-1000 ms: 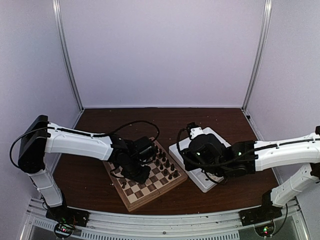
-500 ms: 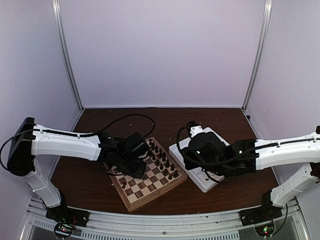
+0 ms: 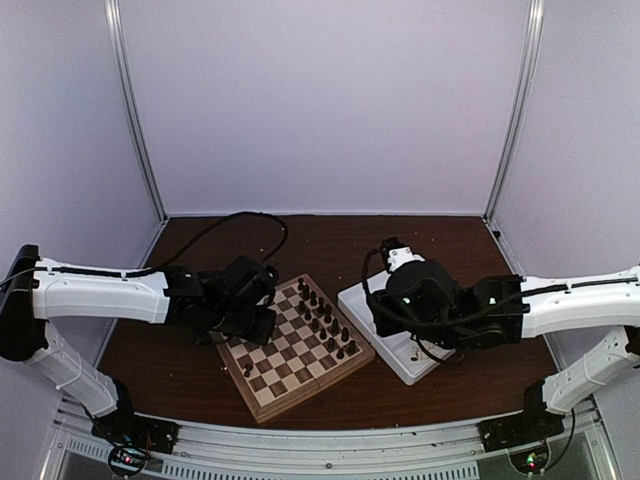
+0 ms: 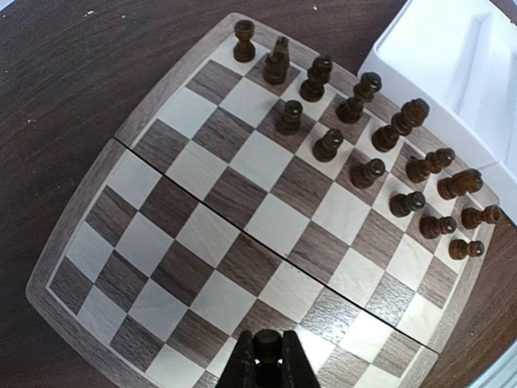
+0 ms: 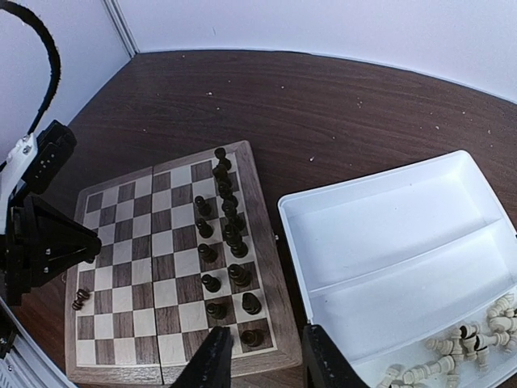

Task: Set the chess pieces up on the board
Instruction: Pick up the chess piece from the chessboard, then place the chess piece on the chessboard.

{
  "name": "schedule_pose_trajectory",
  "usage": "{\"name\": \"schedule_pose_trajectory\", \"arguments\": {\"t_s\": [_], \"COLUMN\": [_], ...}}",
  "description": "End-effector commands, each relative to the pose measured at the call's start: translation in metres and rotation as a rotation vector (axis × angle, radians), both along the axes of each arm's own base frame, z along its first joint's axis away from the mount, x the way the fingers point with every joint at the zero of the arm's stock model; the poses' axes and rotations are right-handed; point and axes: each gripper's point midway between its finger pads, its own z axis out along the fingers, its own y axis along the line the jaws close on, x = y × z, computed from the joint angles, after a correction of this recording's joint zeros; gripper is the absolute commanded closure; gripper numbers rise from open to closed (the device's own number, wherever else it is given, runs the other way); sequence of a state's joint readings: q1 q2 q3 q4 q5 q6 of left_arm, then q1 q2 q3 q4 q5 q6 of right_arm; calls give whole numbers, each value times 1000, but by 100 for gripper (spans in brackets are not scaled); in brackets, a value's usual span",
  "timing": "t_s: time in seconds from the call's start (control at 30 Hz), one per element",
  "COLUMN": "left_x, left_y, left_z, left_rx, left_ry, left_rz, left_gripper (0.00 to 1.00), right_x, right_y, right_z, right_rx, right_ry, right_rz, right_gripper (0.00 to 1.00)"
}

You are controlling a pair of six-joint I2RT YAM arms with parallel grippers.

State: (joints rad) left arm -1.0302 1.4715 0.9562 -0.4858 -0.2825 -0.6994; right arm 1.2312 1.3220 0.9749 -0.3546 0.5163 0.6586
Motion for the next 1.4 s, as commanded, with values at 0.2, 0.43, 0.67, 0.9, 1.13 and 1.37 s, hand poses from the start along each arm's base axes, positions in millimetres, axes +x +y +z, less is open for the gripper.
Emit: {"name": "schedule_pose_trajectory", "arguments": {"t_s": [0.2,0.43,0.67,0.9,1.13,1.37], "left_x": [22,32,42,39,36,33], "left_y": [21,20,12,5,1,2], "left_z": [11,5,1,-10,-14,-25], "left_rx": [-34,-76,-137,-218,-263,-249], "left_ry": [-141,-237,-361,-435,-478,-463], "left_rz": [39,14,-11,-66,-110,-117], "left_gripper": [92,91,91,89,89,89], "right_x": [0,0,-1,-1,-2,-2], "right_y": [6,14,16,18,17,16], "right_z": [6,1,-1,0,-1,-2], "right_rx": [-1,-7,-8,-4,2,3], "right_ry": [-34,-25,-24,-23,-17,-15], "right_rz": [33,53,64,68,69,67], "right_gripper": [67,67,67,68,68,68]}}
